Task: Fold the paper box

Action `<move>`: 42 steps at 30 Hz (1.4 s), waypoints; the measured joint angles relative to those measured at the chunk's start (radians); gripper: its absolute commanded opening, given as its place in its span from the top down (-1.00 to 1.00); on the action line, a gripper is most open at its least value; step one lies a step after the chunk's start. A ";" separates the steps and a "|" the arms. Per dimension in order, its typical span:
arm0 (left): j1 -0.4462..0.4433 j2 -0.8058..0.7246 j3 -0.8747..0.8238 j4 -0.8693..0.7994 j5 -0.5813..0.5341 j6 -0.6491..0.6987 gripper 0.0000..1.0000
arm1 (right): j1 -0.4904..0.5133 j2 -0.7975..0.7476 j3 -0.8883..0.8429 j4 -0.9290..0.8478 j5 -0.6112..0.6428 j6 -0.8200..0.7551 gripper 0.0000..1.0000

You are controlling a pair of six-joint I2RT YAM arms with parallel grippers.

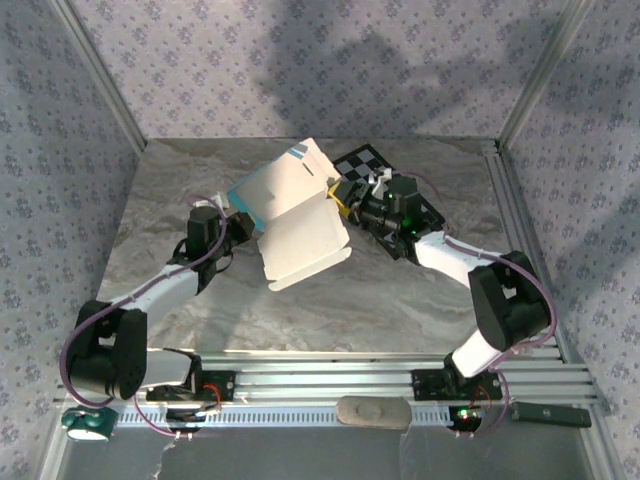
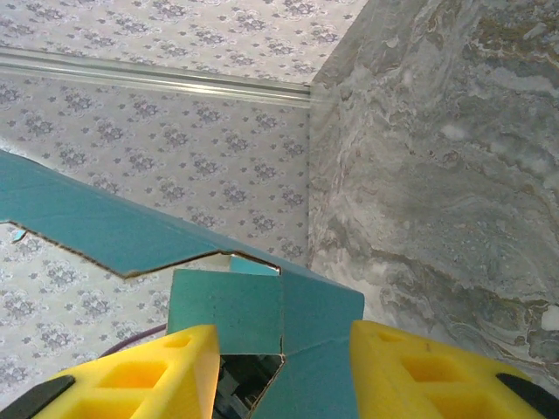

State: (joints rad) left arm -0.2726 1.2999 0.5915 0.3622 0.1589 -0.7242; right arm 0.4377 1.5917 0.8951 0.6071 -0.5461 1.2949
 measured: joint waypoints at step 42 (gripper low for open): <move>-0.035 -0.020 0.044 -0.149 -0.055 0.130 1.00 | 0.068 -0.119 0.072 -0.446 0.190 -0.373 0.12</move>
State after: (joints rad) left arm -0.3080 1.2800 0.6353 0.2134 0.1036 -0.5938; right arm 0.5056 1.4731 0.9668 0.1608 -0.3557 0.9222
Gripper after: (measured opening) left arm 0.051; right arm 0.416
